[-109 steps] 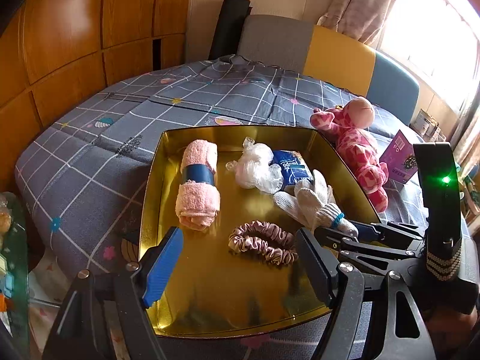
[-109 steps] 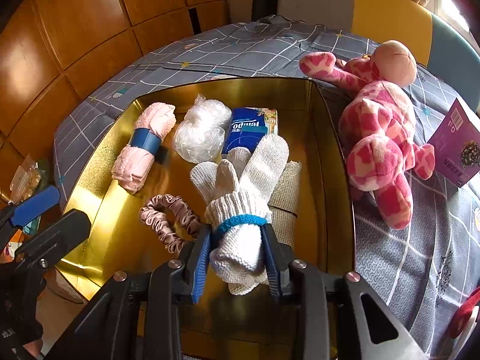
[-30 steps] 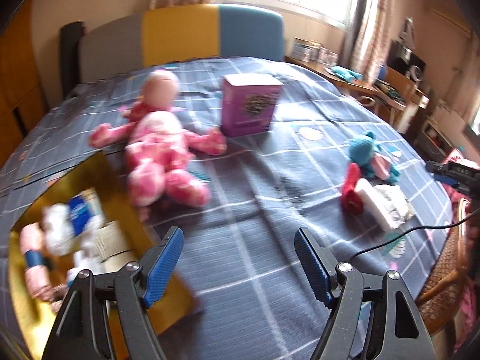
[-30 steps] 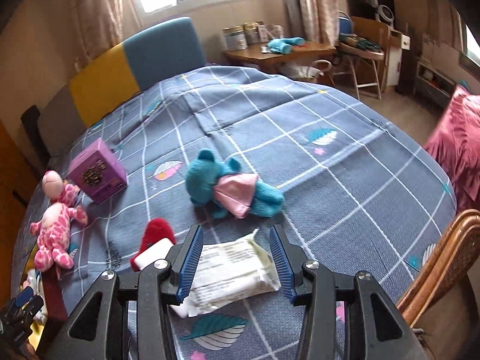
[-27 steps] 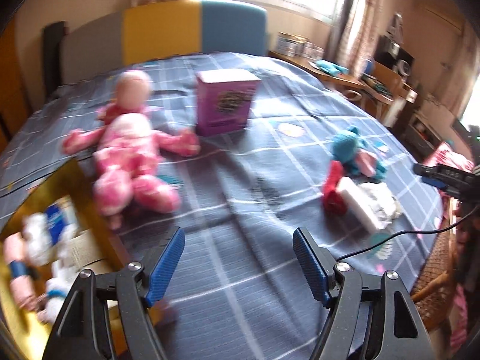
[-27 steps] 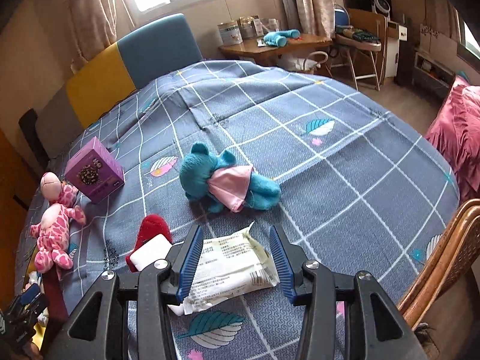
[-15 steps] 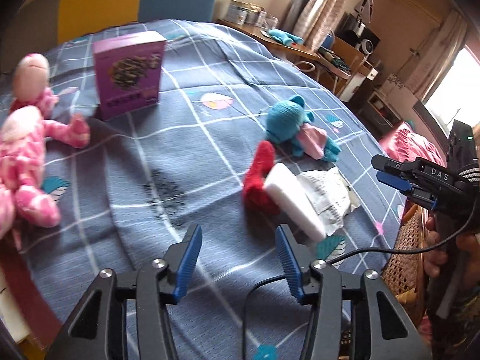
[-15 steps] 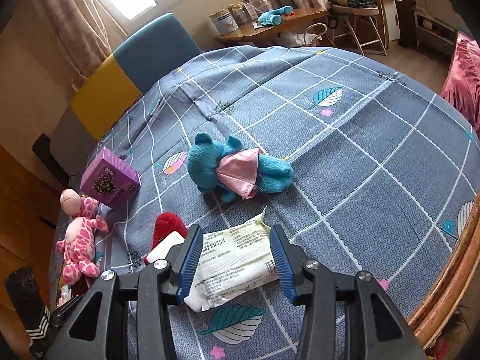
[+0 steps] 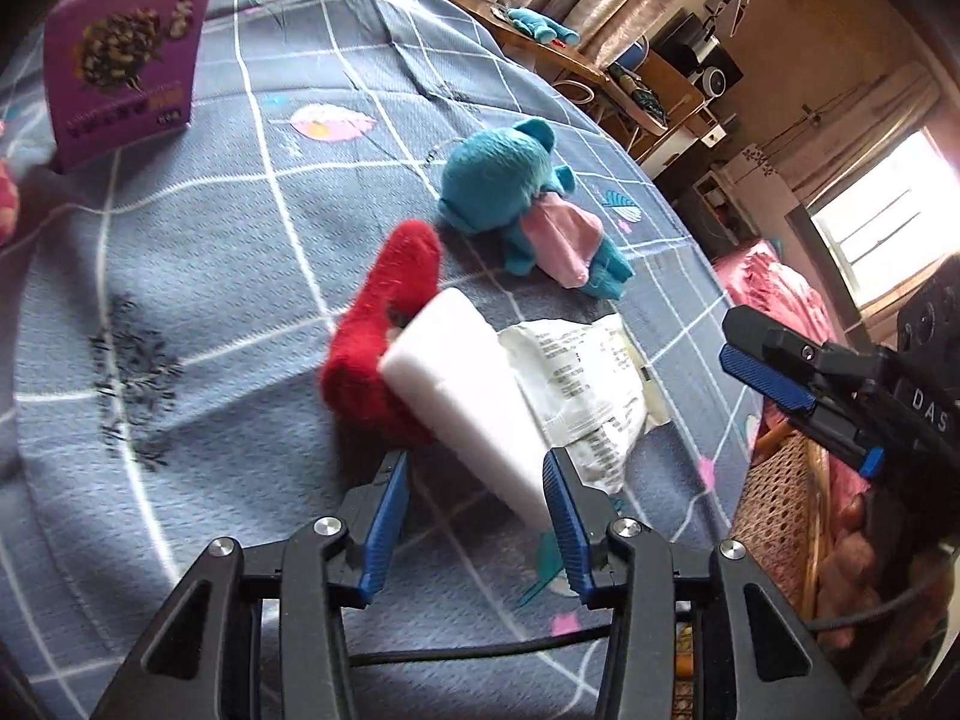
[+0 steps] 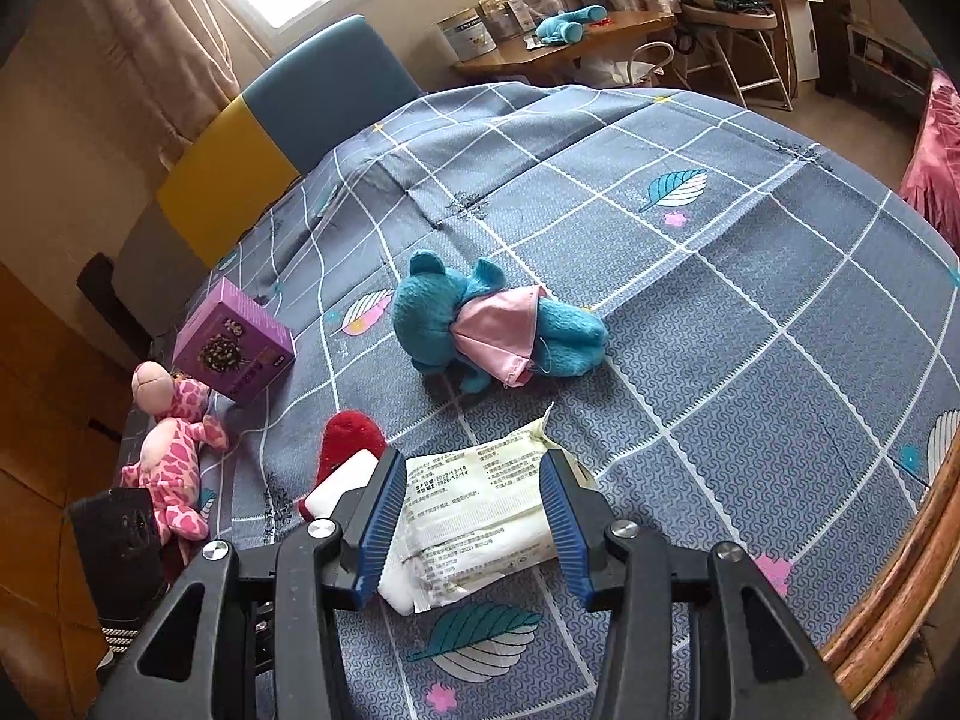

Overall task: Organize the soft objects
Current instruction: 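Grasp the white block with the left tool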

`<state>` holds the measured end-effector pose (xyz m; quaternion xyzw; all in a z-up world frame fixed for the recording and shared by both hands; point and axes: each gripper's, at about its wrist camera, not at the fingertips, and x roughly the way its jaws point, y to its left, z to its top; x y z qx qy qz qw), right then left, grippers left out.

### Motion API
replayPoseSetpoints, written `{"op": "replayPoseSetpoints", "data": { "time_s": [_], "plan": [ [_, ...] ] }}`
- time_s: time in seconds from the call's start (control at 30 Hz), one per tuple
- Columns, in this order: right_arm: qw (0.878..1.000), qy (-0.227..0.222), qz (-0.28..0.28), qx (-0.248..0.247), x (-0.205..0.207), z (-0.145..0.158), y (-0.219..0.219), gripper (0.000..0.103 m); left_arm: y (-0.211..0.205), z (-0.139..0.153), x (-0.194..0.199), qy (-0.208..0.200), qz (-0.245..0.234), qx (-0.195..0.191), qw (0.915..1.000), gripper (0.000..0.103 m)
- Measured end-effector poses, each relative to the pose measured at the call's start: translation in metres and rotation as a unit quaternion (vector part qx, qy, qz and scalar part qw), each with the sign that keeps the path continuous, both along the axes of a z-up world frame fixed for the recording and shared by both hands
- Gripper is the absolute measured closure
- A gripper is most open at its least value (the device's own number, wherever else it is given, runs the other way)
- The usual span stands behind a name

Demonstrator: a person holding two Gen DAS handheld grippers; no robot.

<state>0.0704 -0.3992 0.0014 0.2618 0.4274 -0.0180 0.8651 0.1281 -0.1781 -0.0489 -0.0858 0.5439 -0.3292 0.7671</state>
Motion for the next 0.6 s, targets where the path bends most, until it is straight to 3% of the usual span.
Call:
{"op": "replayPoseSetpoints", "data": {
  "time_s": [0.07,0.1,0.17,0.4,0.6],
  "plan": [
    [1.000,0.001,0.002,-0.001,0.001,0.000,0.001,0.056,-0.004,-0.002,0.001,0.008,0.001,-0.008,0.9999,0.065],
    [1.000,0.002,0.003,-0.001,0.001,0.000,0.001,0.056,-0.006,-0.002,0.001,0.010,0.000,-0.013,0.9999,0.077],
    [1.000,0.005,0.003,-0.002,0.002,-0.001,0.001,0.056,-0.005,0.000,0.001,0.004,0.007,-0.023,0.9997,0.081],
    [1.000,0.013,0.015,-0.011,0.004,-0.002,0.006,0.057,0.037,0.018,0.006,-0.016,0.031,-0.046,0.9983,0.084],
    [0.999,0.023,0.023,-0.023,0.006,-0.003,0.011,0.057,0.094,0.018,0.012,-0.009,0.066,-0.021,0.9976,0.084]
  ]
}}
